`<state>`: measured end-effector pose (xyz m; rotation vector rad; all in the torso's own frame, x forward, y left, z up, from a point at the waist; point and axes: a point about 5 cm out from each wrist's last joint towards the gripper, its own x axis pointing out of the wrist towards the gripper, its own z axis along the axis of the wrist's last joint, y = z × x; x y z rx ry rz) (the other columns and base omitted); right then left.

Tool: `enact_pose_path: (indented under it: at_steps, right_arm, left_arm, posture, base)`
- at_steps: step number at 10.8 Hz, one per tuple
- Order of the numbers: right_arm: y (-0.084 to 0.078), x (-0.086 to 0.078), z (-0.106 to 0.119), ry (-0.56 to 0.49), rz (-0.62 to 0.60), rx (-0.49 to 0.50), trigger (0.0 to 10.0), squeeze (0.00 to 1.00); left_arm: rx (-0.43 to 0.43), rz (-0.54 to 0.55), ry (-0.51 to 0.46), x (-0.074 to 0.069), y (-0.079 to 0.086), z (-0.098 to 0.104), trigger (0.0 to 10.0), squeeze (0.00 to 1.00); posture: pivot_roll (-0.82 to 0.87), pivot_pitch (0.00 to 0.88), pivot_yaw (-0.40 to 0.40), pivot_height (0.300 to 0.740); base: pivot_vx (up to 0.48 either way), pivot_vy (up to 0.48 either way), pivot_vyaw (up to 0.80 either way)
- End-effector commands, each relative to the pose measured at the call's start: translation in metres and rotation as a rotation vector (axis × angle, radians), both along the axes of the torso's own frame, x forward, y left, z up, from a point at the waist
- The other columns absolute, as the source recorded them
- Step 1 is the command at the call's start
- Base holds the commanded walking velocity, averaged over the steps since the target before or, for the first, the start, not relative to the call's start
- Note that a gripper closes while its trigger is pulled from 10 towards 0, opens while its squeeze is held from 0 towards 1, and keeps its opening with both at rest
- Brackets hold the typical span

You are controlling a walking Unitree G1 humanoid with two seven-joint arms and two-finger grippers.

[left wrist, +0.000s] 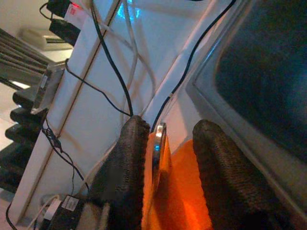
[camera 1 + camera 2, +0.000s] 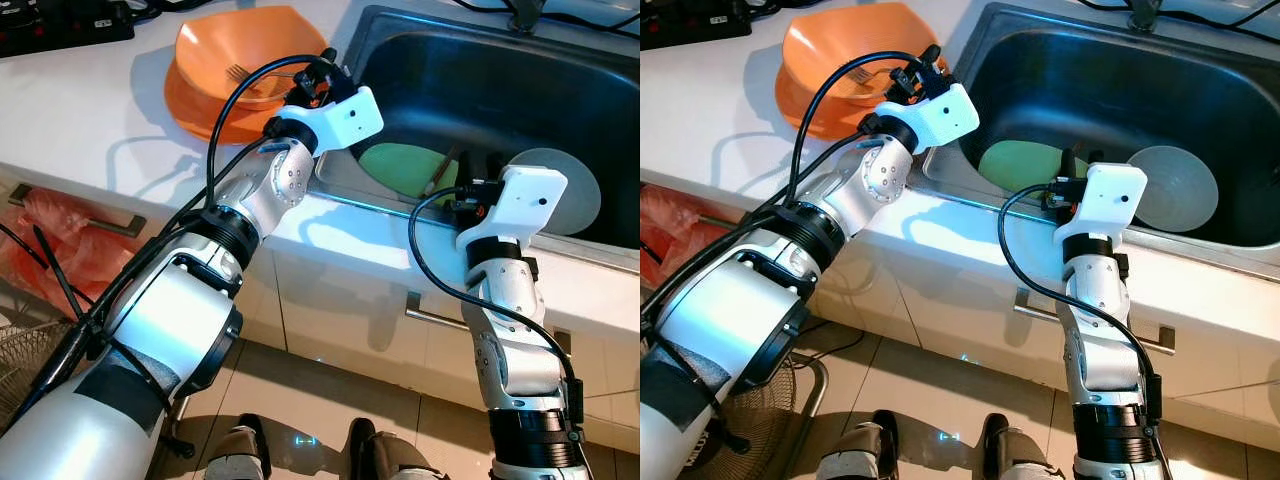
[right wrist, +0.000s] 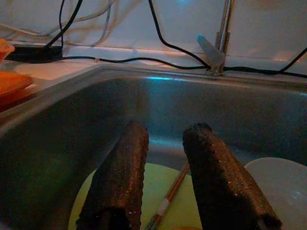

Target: Kitchen organization

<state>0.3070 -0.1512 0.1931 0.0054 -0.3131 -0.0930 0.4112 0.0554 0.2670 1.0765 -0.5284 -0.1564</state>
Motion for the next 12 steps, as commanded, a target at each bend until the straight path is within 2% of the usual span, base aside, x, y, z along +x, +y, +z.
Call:
enact_pose_path:
  at_steps: [1, 4, 10, 12]
  right_arm:
    - [-0.0061, -0.0012, -0.0398, 0.190, -0.031, 0.010, 10.0, 0.00]
    - [-0.0060, 0.0012, -0.0399, 0.189, -0.030, 0.011, 10.0, 0.00]
    - [-0.0046, 0.0038, -0.0395, 0.191, -0.024, 0.010, 10.0, 0.00]
    - [-0.0041, 0.0044, -0.0400, 0.192, -0.023, 0.011, 10.0, 0.00]
  left_arm:
    - [0.018, -0.028, -0.057, -0.0017, -0.0080, 0.0130, 0.0, 0.00]
    - [0.025, -0.036, -0.072, -0.0027, -0.0118, 0.0153, 0.0, 0.00]
    - [0.041, -0.013, -0.061, -0.0008, -0.0055, 0.0128, 0.0, 0.00]
    - [0.047, -0.009, -0.080, -0.0006, -0.0050, 0.0176, 0.0, 0.00]
  posture:
    - [-0.10, 0.294, 0.007, 0.740]
    - [-0.10, 0.280, 0.006, 0.740]
    - [-0.09, 0.278, 0.001, 0.740]
    - [-0.08, 0.274, 0.002, 0.740]
  base:
    - [0.000, 0.000, 0.00]
    - [0.000, 0.000, 0.00]
    - [0.000, 0.000, 0.00]
    - [0.000, 0.000, 0.00]
